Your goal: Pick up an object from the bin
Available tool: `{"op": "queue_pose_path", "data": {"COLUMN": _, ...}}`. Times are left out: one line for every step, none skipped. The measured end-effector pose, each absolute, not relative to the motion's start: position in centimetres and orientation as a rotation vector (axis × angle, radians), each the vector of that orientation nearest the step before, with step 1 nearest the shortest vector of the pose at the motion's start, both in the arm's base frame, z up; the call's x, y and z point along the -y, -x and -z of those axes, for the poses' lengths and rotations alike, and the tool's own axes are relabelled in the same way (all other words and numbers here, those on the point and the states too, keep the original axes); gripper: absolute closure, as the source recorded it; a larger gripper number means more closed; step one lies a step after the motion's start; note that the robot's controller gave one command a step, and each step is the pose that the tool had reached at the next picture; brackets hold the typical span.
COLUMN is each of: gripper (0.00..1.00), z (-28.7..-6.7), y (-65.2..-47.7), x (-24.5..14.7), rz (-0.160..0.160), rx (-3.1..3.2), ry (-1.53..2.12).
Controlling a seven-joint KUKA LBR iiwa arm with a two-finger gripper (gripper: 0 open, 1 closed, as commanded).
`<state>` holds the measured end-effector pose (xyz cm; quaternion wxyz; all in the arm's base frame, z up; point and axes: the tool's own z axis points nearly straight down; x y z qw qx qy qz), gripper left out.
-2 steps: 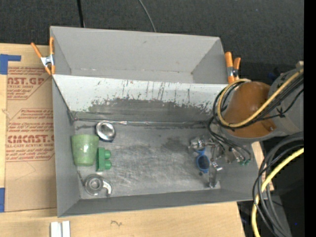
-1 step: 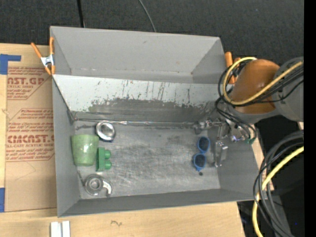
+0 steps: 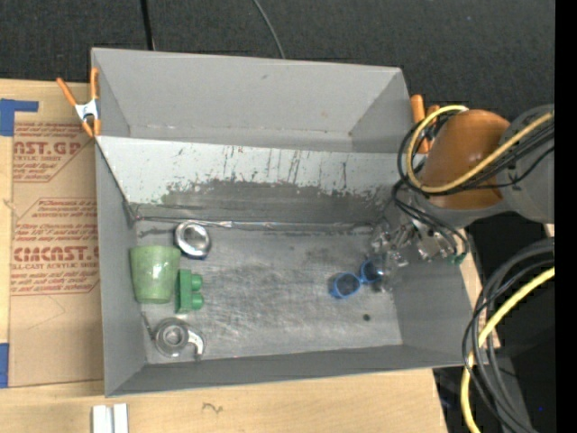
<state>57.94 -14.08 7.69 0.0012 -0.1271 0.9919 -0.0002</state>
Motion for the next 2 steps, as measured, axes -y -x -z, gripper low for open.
{"op": "queue_pose_path", "data": {"gripper": 0.00, "z": -7.69, "y": -57.94, "x": 14.07, "rz": 0.001, "rx": -3.114, "ry": 0.399}}
{"op": "queue_pose_path", "data": {"gripper": 1.00, "z": -7.72, "y": -57.97, "x": 14.06, "rz": 0.001, "rx": -3.113, "ry": 0.400}}
